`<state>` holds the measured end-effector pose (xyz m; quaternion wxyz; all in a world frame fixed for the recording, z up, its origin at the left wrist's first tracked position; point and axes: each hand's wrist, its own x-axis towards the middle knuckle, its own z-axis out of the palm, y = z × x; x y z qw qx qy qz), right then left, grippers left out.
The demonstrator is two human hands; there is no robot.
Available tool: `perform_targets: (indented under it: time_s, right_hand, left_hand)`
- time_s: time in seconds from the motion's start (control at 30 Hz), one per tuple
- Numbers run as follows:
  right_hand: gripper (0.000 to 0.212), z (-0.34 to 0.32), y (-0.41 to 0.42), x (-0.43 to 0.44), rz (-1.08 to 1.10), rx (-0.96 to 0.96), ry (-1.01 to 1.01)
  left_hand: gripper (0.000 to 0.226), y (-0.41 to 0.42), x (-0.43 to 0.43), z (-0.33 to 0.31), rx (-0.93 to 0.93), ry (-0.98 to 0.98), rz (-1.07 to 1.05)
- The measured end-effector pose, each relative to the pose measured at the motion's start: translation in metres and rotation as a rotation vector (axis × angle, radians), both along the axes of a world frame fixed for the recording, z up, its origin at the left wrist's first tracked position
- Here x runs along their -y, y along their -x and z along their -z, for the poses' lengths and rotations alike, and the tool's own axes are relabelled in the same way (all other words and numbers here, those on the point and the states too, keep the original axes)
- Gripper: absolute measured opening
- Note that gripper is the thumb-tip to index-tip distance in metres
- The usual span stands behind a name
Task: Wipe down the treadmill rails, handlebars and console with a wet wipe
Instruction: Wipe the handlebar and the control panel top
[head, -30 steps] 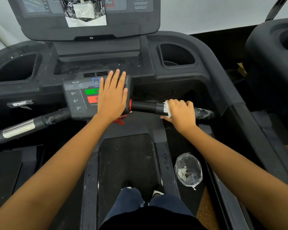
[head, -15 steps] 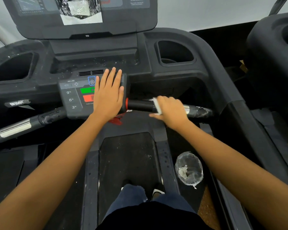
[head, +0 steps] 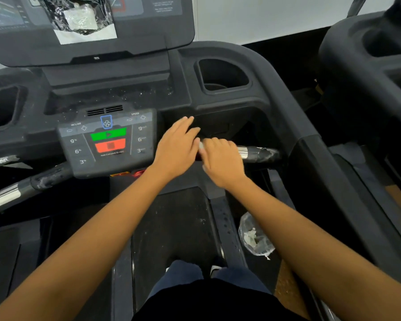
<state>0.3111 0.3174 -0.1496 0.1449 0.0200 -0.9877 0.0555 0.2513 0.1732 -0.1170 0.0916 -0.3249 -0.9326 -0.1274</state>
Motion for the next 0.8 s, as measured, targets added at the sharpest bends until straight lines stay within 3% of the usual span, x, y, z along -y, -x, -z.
perform_targets:
  time_s: [0.07, 0.17, 0.23, 0.33, 0.43, 0.6, 0.73, 0.8]
  right_hand:
    - [0.036, 0.005, -0.015, -0.046, 0.174, 0.021, -0.022]
    - [0.058, 0.007, -0.017, -0.073, 0.386, 0.127, -0.007]
    - [0.06, 0.001, 0.004, -0.057, 0.358, 0.2, -0.073]
    - [0.029, -0.014, 0.023, -0.007, 0.15, 0.281, -0.148]
    - [0.038, -0.017, 0.016, 0.015, 0.076, 0.159, -0.118]
    - [0.026, 0.017, -0.027, -0.043, 0.037, -0.092, 0.069]
    - [0.043, 0.011, -0.005, -0.037, 0.278, 0.038, -0.016]
    - [0.037, -0.007, 0.015, -0.029, 0.287, 0.222, -0.059]
  left_hand:
    - [0.04, -0.001, -0.003, 0.005, 0.089, 0.06, 0.024]
    - [0.041, -0.002, -0.003, 0.011, 0.051, 0.146, 0.004]
    - [0.045, -0.005, -0.005, 0.013, 0.008, 0.169, -0.035]
    - [0.05, -0.011, -0.009, 0.014, -0.037, 0.184, -0.08]
    - [0.042, -0.013, -0.006, 0.019, -0.057, 0.159, -0.095]
    - [0.041, -0.015, -0.01, 0.019, -0.084, 0.134, -0.146]
    - [0.037, -0.014, -0.012, 0.022, -0.099, 0.143, -0.164]
    - [0.038, -0.013, -0.012, 0.022, -0.108, 0.132, -0.166]
